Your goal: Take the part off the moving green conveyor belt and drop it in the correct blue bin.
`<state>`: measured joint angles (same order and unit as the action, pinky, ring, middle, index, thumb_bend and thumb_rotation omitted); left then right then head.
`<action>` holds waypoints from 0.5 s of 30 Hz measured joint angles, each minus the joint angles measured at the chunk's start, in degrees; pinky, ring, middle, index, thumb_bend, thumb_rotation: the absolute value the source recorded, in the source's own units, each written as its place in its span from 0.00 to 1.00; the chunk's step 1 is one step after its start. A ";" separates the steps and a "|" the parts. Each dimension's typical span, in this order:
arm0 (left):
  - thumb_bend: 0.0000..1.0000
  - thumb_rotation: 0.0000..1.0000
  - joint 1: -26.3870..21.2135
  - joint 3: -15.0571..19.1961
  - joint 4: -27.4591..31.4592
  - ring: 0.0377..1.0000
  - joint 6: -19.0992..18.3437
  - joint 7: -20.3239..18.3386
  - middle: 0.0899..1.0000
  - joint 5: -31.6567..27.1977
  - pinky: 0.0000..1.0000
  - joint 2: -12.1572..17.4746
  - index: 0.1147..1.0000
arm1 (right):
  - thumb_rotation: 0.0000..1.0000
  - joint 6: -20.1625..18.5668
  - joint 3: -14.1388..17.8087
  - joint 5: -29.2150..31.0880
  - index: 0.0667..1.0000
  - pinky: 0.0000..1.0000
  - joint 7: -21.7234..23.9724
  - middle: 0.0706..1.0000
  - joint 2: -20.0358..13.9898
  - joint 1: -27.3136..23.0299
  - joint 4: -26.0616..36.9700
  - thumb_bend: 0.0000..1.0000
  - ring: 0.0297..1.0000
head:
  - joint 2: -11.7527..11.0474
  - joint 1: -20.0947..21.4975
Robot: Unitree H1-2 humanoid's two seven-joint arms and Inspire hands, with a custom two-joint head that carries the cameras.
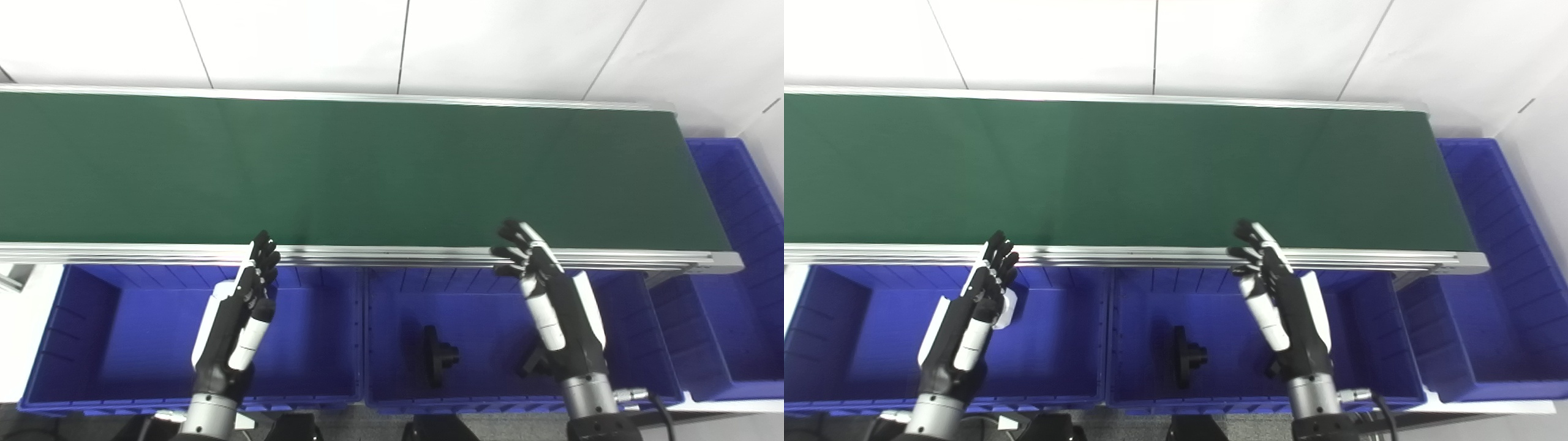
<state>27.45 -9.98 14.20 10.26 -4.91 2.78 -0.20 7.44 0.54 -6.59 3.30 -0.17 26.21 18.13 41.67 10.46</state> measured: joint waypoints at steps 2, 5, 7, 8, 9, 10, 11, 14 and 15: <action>0.68 0.93 0.05 0.05 -0.52 1.00 2.02 0.82 1.00 1.23 1.00 -0.47 1.00 | 1.00 2.48 1.64 1.67 0.99 0.90 -1.22 0.97 -0.55 -0.52 -4.60 0.63 0.92 | -1.23 -1.05; 0.70 0.93 0.36 0.53 -1.64 1.00 4.26 2.69 1.00 3.26 1.00 -0.77 1.00 | 1.00 6.11 2.35 2.88 0.99 0.90 -1.73 0.98 -1.71 -0.58 -8.84 0.63 0.90 | -2.64 -2.46; 0.71 0.94 0.49 0.51 -2.09 1.00 5.36 3.47 1.00 4.67 1.00 -0.98 1.00 | 1.00 8.23 2.34 2.92 0.99 0.88 -1.78 0.97 -2.05 -0.87 -10.58 0.61 0.89 | -2.73 -2.55; 0.70 0.95 0.46 0.47 -2.65 1.00 6.31 4.02 1.00 5.42 1.00 -1.15 1.00 | 1.00 8.83 2.32 2.86 0.99 0.88 -1.86 0.97 -2.14 -1.02 -11.10 0.59 0.89 | -3.34 -2.99; 0.70 0.95 0.44 0.47 -3.16 1.00 6.95 4.41 1.00 6.23 1.00 -1.39 1.00 | 1.00 9.63 2.28 2.66 0.99 0.86 -2.04 0.97 -2.21 -1.27 -11.57 0.57 0.88 | -3.43 -3.08; 0.70 0.95 0.45 0.46 -3.49 1.00 7.06 4.79 1.00 6.55 1.00 -1.66 1.00 | 1.00 10.58 2.25 2.38 0.99 0.86 -2.30 0.96 -2.24 -1.49 -12.11 0.56 0.87 | -3.87 -3.34; 0.70 0.95 0.46 0.46 -3.70 1.00 7.23 5.10 1.00 6.82 1.00 -1.86 1.00 | 1.00 11.28 2.24 2.08 0.99 0.85 -2.50 0.97 -2.25 -1.61 -12.44 0.55 0.87 | -4.31 -3.61; 0.69 0.96 0.46 0.43 -4.08 1.00 8.41 5.41 1.00 7.67 1.00 -2.21 1.00 | 1.00 12.32 2.02 0.89 0.98 0.84 -2.89 0.96 -2.38 -1.61 -13.01 0.55 0.86 | -4.66 -3.78; 0.70 0.96 0.46 0.42 -4.08 1.00 8.62 5.45 1.00 7.78 1.00 -2.24 1.00 | 1.00 12.49 1.98 0.58 0.98 0.84 -2.97 0.96 -2.38 -1.61 -13.18 0.56 0.86 | -4.66 -3.78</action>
<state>27.92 -9.56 10.12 18.88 0.54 10.56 -2.44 19.92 2.52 -6.01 0.33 -2.55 24.60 4.96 37.00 6.68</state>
